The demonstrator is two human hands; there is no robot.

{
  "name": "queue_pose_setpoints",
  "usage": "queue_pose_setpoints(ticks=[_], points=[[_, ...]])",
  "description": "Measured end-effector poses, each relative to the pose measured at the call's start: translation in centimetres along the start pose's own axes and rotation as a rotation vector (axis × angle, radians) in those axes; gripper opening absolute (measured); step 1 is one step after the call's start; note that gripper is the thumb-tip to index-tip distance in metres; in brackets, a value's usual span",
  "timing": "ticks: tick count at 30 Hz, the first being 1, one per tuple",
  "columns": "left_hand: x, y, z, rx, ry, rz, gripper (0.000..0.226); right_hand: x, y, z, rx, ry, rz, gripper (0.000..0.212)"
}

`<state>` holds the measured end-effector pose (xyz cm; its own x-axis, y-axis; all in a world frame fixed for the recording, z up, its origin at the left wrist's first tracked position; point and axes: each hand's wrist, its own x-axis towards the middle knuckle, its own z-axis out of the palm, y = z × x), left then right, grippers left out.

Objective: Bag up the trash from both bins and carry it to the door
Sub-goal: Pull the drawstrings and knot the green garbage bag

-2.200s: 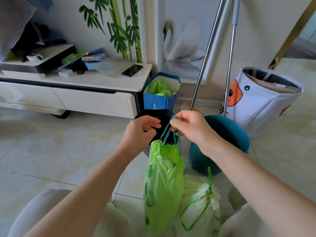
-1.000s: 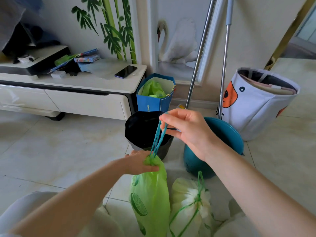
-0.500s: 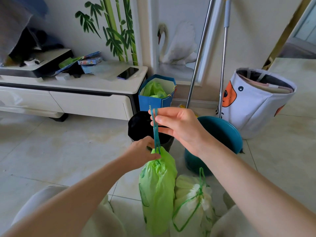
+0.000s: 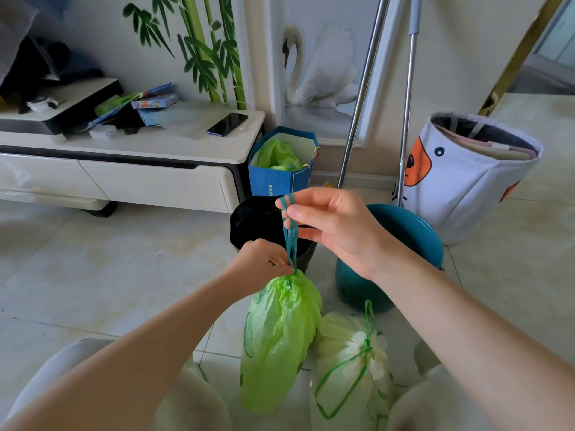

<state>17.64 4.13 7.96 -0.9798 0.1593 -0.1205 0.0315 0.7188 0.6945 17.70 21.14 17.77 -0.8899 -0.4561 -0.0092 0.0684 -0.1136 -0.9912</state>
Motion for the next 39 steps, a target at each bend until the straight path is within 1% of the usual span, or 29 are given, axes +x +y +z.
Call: queue_pose_setpoints(ticks=[2,4,7,9,12,17,21,25,30,34,37,39], points=[[0.0,0.2,0.2,-0.006,0.025,-0.030,0.006,0.2,0.0,-0.2,0.003,0.044,-0.011,0.017],[-0.1,0.1,0.5,-0.058,0.020,-0.082,0.007,0.5,-0.1,-0.7,-0.025,0.138,-0.021,0.016],[-0.5,0.1,0.7,-0.087,0.001,-0.138,0.011,0.9,0.1,-2.2,-0.182,0.296,-0.046,0.015],[-0.9,-0.1,0.7,-0.123,-0.006,-0.160,0.014,1.0,0.2,-3.3,-0.242,0.382,-0.031,0.016],[-1.4,-0.3,0.8,-0.211,-0.021,-0.197,0.022,0.9,0.4,-4.6,-0.310,0.444,-0.010,0.019],[-1.7,-0.5,1.0,-0.212,0.023,-0.194,0.017,0.1,0.1,-4.9,-0.459,0.455,-0.053,0.020],[-1.9,0.2,1.4,-0.170,-0.023,-0.156,0.010,-0.5,-0.7,-3.6,-0.477,0.386,-0.123,0.021],[-2.1,1.5,1.4,-0.110,-0.169,-0.128,0.016,-0.3,-0.9,-2.4,-0.528,0.322,-0.191,0.019],[-2.3,2.2,1.6,-0.072,-0.312,-0.012,0.022,0.5,-0.3,-1.2,-0.545,0.249,-0.204,0.017],[-2.3,2.3,1.6,-0.055,-0.388,0.035,0.024,1.3,0.5,-0.7,-0.573,0.236,-0.216,0.015],[-2.3,2.1,1.8,-0.069,-0.412,0.032,0.025,2.0,1.0,-0.8,-0.521,0.272,-0.163,0.014],[-2.2,1.7,1.9,-0.119,-0.390,0.002,0.040,2.4,1.3,-1.0,-0.430,0.280,-0.104,0.012]])
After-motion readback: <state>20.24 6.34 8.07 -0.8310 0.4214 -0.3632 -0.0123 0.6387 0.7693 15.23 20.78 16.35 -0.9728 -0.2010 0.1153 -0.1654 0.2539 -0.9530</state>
